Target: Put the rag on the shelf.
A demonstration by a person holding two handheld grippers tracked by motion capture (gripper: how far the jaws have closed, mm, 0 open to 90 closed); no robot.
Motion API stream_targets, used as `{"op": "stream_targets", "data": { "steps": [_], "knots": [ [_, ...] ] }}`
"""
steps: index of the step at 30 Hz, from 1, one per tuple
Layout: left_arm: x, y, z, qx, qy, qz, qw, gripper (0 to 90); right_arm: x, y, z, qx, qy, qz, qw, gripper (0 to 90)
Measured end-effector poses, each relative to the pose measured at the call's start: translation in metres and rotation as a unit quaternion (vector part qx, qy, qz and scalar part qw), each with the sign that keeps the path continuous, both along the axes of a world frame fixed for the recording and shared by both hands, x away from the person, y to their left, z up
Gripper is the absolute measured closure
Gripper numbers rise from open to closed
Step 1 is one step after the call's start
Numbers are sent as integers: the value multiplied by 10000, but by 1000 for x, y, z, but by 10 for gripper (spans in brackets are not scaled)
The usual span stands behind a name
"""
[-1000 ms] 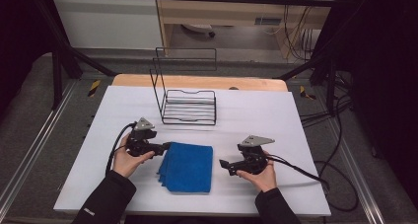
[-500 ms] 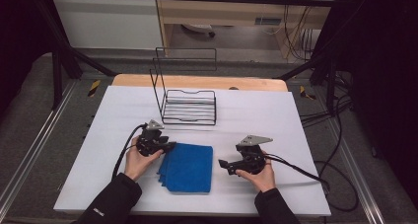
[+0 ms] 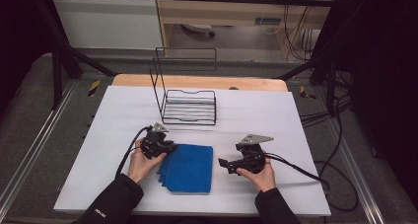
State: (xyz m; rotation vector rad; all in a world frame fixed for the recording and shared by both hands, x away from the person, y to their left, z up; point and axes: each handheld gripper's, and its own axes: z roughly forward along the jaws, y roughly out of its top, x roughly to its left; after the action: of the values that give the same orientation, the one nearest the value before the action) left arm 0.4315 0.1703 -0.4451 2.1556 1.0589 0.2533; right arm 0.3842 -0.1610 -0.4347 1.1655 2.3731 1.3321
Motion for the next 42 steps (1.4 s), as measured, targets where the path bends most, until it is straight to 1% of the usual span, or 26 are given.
{"op": "stream_targets", "data": {
  "steps": [5, 11, 14, 15, 16, 17, 18, 20, 22, 25, 26, 28, 30, 32, 36, 38, 39, 42],
  "knots": [
    [-1, -1, 0, -22, 51, -15, 10000, 806, 1, 0, 0, 60, 34, -45, 10000, 55],
    [0, 1, 0, -55, 99, -32, 9999, 824, 3, 1, 1, 116, -22, -66, 9999, 37],
    [0, 1, -1, -94, 81, -33, 9999, 825, 5, 2, 1, 158, -29, -82, 9998, 33],
    [0, 1, -2, -112, 71, -32, 9999, 825, 7, 3, 3, 146, -41, -126, 9998, 19],
    [0, 1, -2, -119, 56, -27, 9999, 825, 8, 5, 4, 83, -87, -115, 9999, 21],
    [0, 2, -2, -114, 41, -39, 9999, 825, 8, 5, 4, 83, -87, -115, 9999, 21],
    [-1, 2, -2, -113, 31, -38, 9999, 825, 11, 12, 7, -2, -110, -157, 9998, 27],
    [-1, 1, -3, -107, 4, -36, 9999, 826, 13, 17, 8, -25, -126, -77, 9999, 35],
    [-1, 2, -3, -118, 2, -35, 9999, 825, 16, 25, 8, -89, -159, -34, 9998, 66],
    [-1, 2, -3, -134, -6, -45, 9999, 825, 22, 37, 6, -127, -48, -25, 9999, 110],
    [-1, 2, -3, -124, -11, -62, 9999, 825, 24, 40, 6, -126, -10, -31, 9999, 144],
    [-1, 3, -4, -141, -26, -59, 9999, 824, 29, 47, 3, -171, -5, -67, 9998, 179],
    [-2, 2, -4, -140, -31, -61, 9999, 824, 34, 51, 0, -239, 84, -126, 9996, 215],
    [-2, 2, -4, -124, -48, -68, 9999, 823, 37, 53, -3, -238, 117, -125, 9996, 270],
    [-2, 2, -4, -118, -84, -66, 9999, 822, 38, 53, -8, -480, 145, -130, 9987, 351],
    [-3, 2, -4, -100, -101, -73, 9999, 821, 38, 54, -9, -516, 165, -115, 9985, 407],
    [-3, 2, -4, -53, -138, -91, 9998, 821, 37, 54, -9, -514, 191, -133, 9984, 430],
    [-3, 2, -4, -56, -141, -92, 9998, 820, 38, 54, -11, -509, 228, -141, 9983, 498]
  ]
}}
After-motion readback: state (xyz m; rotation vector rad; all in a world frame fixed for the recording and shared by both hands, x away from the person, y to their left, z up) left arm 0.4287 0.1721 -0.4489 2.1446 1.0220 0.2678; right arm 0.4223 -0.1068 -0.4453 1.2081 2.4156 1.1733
